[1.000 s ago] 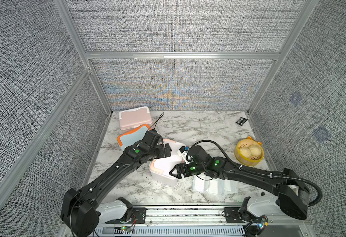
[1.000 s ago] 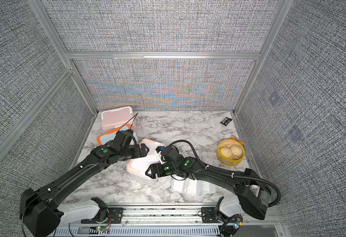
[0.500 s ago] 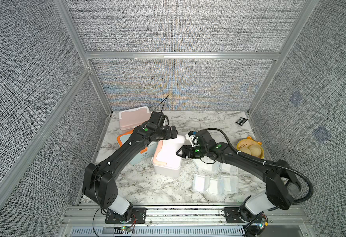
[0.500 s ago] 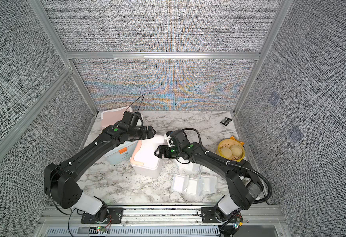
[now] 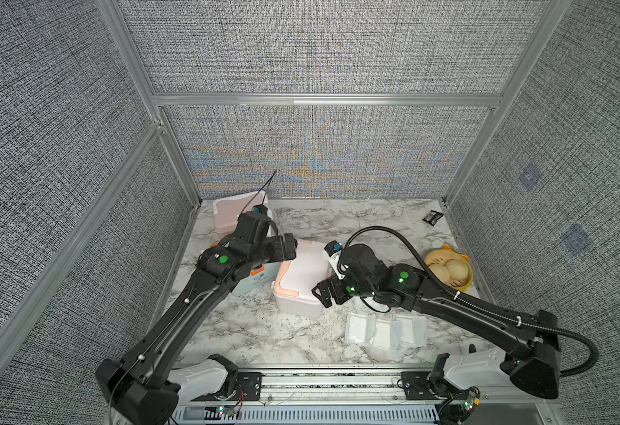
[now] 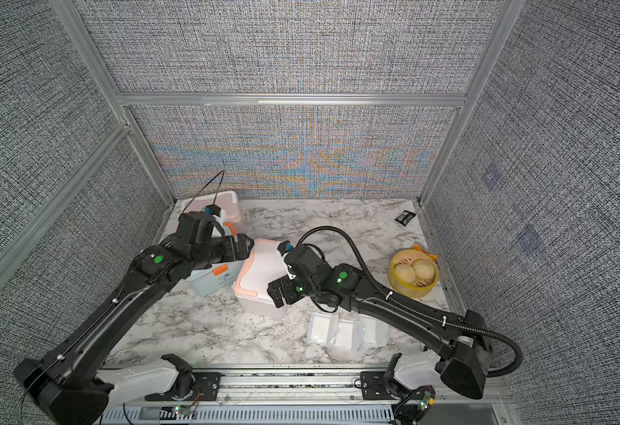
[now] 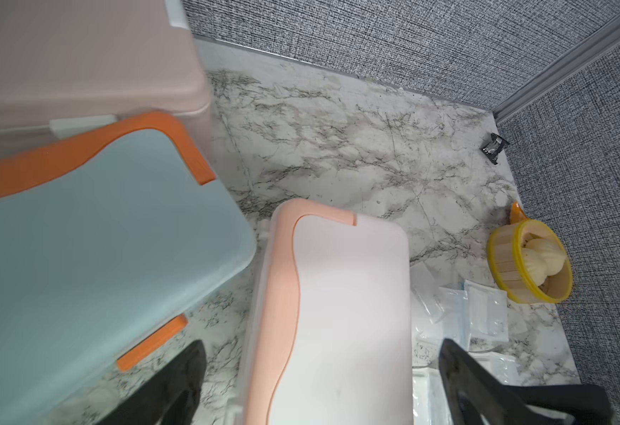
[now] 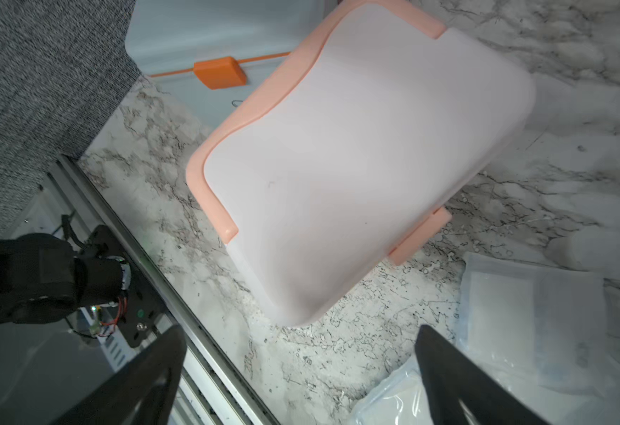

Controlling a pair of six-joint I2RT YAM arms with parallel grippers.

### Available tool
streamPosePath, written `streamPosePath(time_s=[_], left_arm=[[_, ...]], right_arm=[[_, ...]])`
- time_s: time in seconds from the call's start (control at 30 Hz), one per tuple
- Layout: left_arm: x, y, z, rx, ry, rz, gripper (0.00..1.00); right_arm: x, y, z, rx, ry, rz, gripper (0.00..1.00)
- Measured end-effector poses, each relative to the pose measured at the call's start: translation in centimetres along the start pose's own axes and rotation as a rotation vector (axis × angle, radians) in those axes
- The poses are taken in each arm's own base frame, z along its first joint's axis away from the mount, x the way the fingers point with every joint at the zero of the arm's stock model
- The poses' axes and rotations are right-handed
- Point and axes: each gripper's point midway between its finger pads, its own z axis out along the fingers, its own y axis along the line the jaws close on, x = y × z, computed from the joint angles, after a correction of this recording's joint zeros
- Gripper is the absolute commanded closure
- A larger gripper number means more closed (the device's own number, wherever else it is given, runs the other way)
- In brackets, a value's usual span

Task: Open first aid kits and take out gauze
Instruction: Move the first aid kit to the center of the board.

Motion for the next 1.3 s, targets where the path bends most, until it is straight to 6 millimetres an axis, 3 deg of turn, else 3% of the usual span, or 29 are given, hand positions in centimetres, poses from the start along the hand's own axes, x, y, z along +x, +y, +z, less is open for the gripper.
streamPosePath(time_s=[0.13,0.3,0.4,0.6,0.8,1.3], left_arm=[[0.2,1.6,-3.0,-0.025,-0.092,-0.006,0.02],[2.2,3.9,-4.8,-0.068,-0.124,-0.024,0.02],[3.1,5.5,-5.6,-0.114,-0.141,-0.037,0.02],[3.8,6.5,-6.9,-0.125,-0.185,-0.066,0.01],[4.1,7.4,-7.7,-0.146,-0.219,-0.073,0.01],[6.0,7.3,-4.5,-0.134,-0.135,-0.086,0.01]], right_arm=[[0.2,2.1,1.0,0.076,0.019,-0.197,0.01],[-0.1,6.0,3.8,0.134,0.047,-0.431,0.01],[-0.6,5.8,6.0,0.226,0.082,-0.497,0.01],[-1.6,2.9,9.2,0.366,0.141,-0.523,0.01],[-3.9,-1.1,10.9,0.439,0.162,-0.453,0.01],[-10.1,-12.8,13.0,0.503,0.128,-0.172,0.01]])
